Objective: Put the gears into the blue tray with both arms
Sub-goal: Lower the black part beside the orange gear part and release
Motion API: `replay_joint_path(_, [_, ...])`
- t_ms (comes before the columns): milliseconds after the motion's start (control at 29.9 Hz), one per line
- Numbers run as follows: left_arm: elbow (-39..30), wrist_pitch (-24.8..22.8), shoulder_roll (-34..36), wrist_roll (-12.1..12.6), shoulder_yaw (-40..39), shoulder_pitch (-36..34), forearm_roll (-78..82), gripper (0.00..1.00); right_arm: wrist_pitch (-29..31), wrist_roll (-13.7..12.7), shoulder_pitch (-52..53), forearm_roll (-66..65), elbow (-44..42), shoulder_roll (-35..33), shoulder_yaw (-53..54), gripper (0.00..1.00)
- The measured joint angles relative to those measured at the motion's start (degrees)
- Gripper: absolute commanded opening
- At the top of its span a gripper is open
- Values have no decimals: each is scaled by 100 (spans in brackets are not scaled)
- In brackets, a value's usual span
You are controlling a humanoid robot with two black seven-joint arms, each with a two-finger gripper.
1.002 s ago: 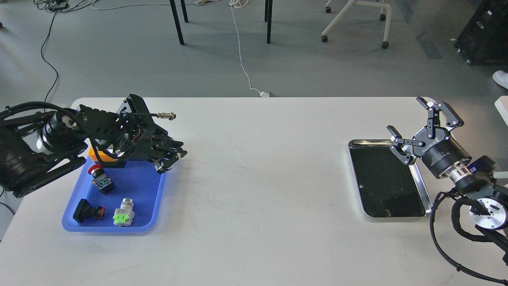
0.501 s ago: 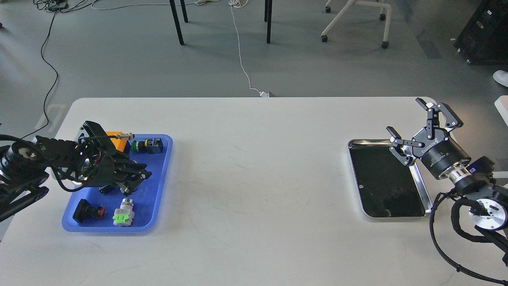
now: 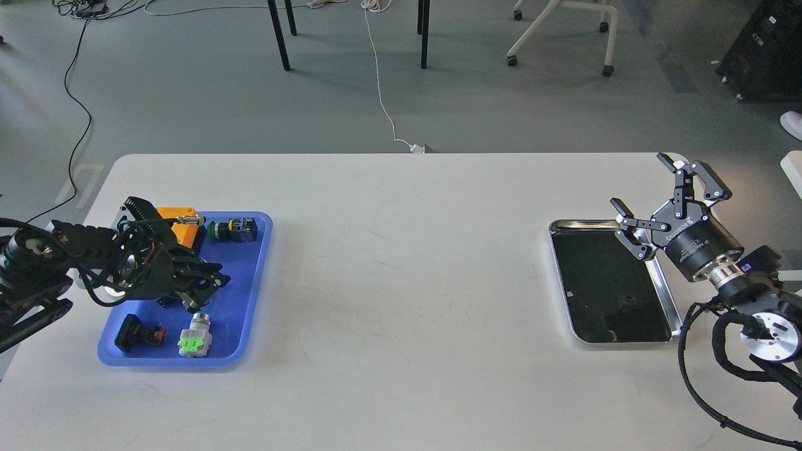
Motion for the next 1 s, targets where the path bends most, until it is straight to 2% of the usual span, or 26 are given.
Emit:
replay_joint_path(200, [141, 0, -40, 0, -8, 4, 0, 23, 0, 0, -7, 0, 0, 0, -2, 96])
replay_joint_path(802, [522, 11, -325, 2, 0, 48, 0, 25, 0, 0, -8, 0, 0, 0, -6, 96])
replay_joint_path(902, [528, 11, -329, 2, 0, 52, 1, 31, 0, 0, -8, 0, 0, 0, -6, 96])
replay_joint_path(1002, [532, 12, -330, 2, 1, 56, 0, 47, 0, 0, -8, 0, -1, 0, -7, 96])
